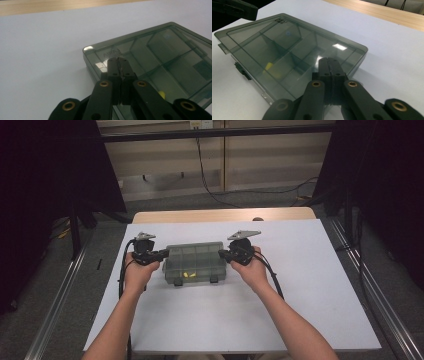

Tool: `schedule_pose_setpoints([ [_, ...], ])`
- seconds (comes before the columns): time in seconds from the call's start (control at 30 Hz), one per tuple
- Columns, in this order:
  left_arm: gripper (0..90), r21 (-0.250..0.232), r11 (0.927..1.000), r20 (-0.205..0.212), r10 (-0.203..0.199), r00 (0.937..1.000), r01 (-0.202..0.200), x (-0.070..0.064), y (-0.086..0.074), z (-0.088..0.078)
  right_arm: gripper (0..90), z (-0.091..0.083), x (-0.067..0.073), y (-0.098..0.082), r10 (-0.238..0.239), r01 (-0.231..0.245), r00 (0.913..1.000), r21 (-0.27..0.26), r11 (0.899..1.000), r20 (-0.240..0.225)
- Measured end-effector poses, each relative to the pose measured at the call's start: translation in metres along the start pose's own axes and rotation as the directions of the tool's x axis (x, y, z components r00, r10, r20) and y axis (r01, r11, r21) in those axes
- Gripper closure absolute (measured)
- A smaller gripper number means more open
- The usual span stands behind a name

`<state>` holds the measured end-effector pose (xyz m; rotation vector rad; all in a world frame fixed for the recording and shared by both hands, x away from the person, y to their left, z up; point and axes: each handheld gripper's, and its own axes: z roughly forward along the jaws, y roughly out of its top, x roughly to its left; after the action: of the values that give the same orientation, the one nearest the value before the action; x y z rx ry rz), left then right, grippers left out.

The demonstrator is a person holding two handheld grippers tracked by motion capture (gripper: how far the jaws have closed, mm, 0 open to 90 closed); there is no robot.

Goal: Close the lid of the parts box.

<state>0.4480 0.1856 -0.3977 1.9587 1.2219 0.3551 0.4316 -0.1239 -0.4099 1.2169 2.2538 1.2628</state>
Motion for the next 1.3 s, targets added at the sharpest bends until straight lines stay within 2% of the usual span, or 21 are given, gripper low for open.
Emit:
schedule_pose_setpoints([
  [0.23,89.2,-0.008,0.9999,0.01,-0.006,0.9999,0.006,0.003,-0.011,0.0,90.0,0.006,0.004,-0.005,-0.011,0.011,0.9999,0.005,1.0,-0.004],
  [0.37,89.1,-0.001,0.9999,0.002,0.012,0.9999,-0.012,0.002,-0.017,0.0,89.7,0.01,0.005,-0.012,-0.012,0.012,0.9999,0.009,1.0,-0.003],
  [0.47,89.1,-0.011,0.9998,0.001,0.018,0.9998,-0.018,0.001,-0.018,0.0,89.0,0.009,0.005,-0.015,-0.014,0.014,0.9999,-0.008,1.0,-0.007],
  [0.97,90.0,-0.026,0.9976,-0.031,0.063,0.9975,-0.064,-0.004,-0.023,0.0,89.9,0.007,0.008,-0.017,-0.051,0.051,0.9987,-0.007,0.999,0.006],
  [1.07,90.0,-0.04,0.9975,-0.036,0.058,0.9977,-0.059,-0.005,-0.025,0.001,90.0,0.007,0.009,-0.017,-0.067,0.067,0.9977,-0.002,0.998,0.011],
  [1.1,90.0,-0.02,0.9978,-0.039,0.062,0.9973,-0.062,-0.006,-0.026,0.001,90.0,0.007,0.009,-0.017,-0.077,0.077,0.9969,-0.002,0.997,0.014],
  [1.17,90.0,-0.038,0.9972,-0.041,0.062,0.9972,-0.064,-0.006,-0.029,0.001,90.0,0.009,0.01,-0.02,-0.094,0.094,0.9954,0.017,0.995,0.016],
  [1.3,90.0,-0.059,0.9971,-0.034,0.047,0.9983,-0.049,-0.005,-0.032,0.0,90.0,0.009,0.011,-0.021,-0.089,0.089,0.9956,0.003,0.996,0.03],
])
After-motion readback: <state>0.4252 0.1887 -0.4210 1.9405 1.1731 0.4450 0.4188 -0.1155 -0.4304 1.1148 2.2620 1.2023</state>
